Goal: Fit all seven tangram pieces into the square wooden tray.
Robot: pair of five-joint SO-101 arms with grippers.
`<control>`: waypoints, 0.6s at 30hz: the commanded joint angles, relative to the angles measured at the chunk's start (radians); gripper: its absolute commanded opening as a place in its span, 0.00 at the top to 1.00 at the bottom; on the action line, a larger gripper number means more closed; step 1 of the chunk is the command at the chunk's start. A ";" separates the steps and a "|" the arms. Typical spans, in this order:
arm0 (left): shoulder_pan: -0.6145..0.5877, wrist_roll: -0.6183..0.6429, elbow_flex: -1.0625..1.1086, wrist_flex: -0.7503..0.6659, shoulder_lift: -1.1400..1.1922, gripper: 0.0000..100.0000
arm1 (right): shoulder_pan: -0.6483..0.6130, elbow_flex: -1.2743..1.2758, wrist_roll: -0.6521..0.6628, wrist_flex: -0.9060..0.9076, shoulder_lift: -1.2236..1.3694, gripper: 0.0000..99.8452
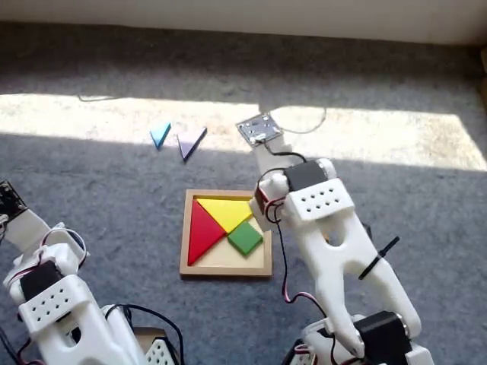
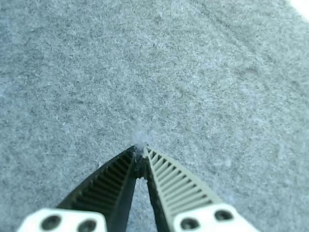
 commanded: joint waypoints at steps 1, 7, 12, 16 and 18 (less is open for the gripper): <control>-0.008 -0.008 -0.027 -0.018 -0.013 1.00 | 0.090 0.033 0.074 0.002 -0.033 0.78; -0.008 -0.008 -0.027 -0.018 -0.013 1.00 | 0.176 0.042 0.132 0.001 0.122 0.73; -0.008 -0.008 -0.027 -0.018 -0.013 1.00 | 0.220 0.041 0.201 -0.004 0.242 0.73; -0.008 -0.008 -0.027 -0.018 -0.013 1.00 | 0.249 0.048 0.244 -0.091 0.300 0.73; -0.008 -0.008 -0.027 -0.018 -0.013 1.00 | 0.263 0.048 0.264 -0.125 0.317 0.73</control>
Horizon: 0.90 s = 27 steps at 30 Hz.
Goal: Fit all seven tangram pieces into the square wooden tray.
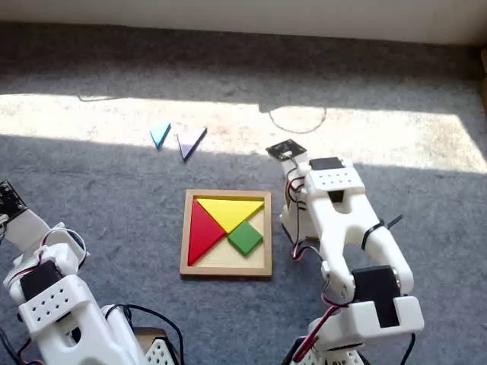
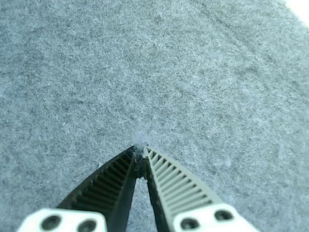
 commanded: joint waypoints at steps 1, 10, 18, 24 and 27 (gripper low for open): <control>-0.008 -0.008 -0.027 -0.018 -0.013 1.00 | 0.039 -0.002 0.048 -0.085 0.016 0.73; -0.008 -0.008 -0.027 -0.018 -0.013 1.00 | 0.048 -0.001 0.058 -0.091 0.053 0.73; -0.008 -0.008 -0.027 -0.018 -0.013 1.00 | 0.050 -0.002 0.058 -0.091 0.094 0.73; -0.008 -0.008 -0.027 -0.018 -0.013 1.00 | 0.073 -0.001 0.058 -0.091 0.097 0.74; -0.008 -0.008 -0.027 -0.018 -0.013 1.00 | 0.076 -0.001 0.058 -0.091 0.096 0.82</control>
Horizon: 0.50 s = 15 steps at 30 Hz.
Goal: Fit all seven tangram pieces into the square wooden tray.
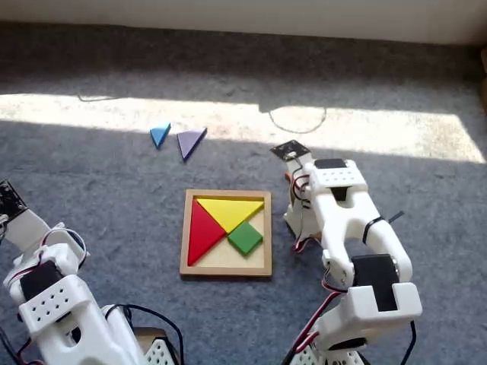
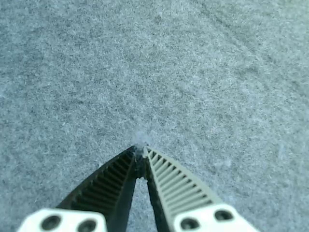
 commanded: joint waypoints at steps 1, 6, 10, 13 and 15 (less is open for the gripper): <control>-0.008 -0.008 -0.027 -0.018 -0.013 1.00 | 0.027 0.001 0.009 -0.002 -0.001 0.84; -0.008 -0.008 -0.027 -0.018 -0.013 1.00 | 0.025 0.001 0.009 0.005 -0.005 0.89; -0.008 -0.008 -0.027 -0.018 -0.013 1.00 | 0.021 -0.007 0.009 0.005 -0.007 0.93; -0.008 -0.008 -0.027 -0.018 -0.013 1.00 | 0.019 -0.007 0.009 0.007 -0.036 0.96; -0.008 -0.008 -0.027 -0.018 -0.013 1.00 | 0.010 -0.007 0.009 0.007 -0.093 0.96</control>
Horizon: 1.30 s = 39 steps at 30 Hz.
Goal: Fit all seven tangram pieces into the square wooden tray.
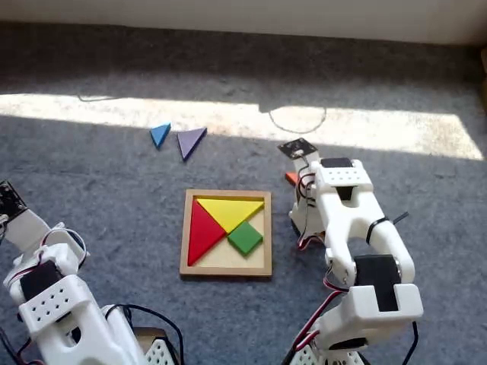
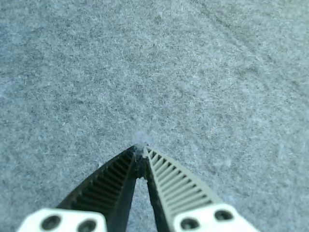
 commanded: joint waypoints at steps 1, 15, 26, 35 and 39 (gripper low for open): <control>-0.008 -0.008 -0.027 -0.018 -0.013 1.00 | -0.024 0.004 0.009 0.008 -0.125 0.96; -0.008 -0.008 -0.027 -0.018 -0.013 1.00 | -0.260 -0.001 0.172 0.001 -0.311 0.96; -0.008 -0.008 -0.027 -0.018 -0.013 1.00 | -0.380 -0.002 0.081 0.001 -0.309 0.96; -0.008 -0.008 -0.027 -0.018 -0.013 1.00 | -0.409 -0.004 -0.427 -0.001 -0.308 0.96; -0.008 -0.008 -0.027 -0.018 -0.013 1.00 | -0.410 -0.004 -0.585 -0.002 -0.308 0.96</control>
